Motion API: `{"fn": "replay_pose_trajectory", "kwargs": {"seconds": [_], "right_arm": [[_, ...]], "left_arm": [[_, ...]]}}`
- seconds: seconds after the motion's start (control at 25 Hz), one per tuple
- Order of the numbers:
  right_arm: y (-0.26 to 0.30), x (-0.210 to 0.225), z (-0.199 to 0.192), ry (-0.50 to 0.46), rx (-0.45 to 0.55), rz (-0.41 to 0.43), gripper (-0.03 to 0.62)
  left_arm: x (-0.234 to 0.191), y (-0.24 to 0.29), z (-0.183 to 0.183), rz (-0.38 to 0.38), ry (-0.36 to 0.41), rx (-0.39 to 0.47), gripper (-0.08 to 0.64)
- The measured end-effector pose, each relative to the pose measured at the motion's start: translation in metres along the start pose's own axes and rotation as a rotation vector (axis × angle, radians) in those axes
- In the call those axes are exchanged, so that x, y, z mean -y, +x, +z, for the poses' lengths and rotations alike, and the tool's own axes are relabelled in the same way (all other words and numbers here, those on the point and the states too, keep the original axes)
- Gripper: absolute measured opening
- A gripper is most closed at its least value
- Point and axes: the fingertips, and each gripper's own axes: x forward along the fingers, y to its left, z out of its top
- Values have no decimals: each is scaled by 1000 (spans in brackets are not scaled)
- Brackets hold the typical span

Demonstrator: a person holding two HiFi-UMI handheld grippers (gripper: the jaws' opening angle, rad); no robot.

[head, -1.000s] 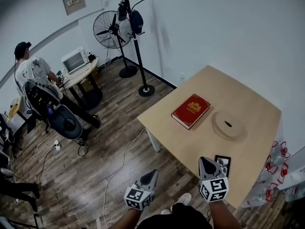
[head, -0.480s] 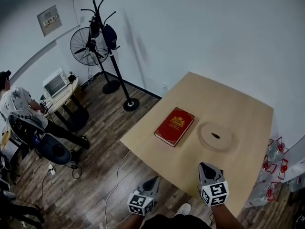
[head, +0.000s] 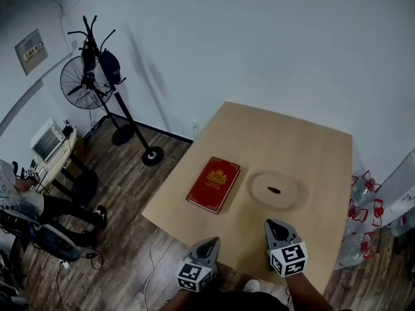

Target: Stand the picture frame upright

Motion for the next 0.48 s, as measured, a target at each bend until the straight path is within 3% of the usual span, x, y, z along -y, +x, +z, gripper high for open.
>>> {"fn": "replay_pose_trajectory", "kwargs": {"seconds": [0.2, 0.48], "right_arm": [[4, 31, 1, 40, -11, -105, 9], [1, 54, -10, 58, -61, -236, 9]], "left_arm": [[2, 39, 19, -152, 56, 3, 0], [-9, 76, 24, -260, 77, -32, 0]]}}
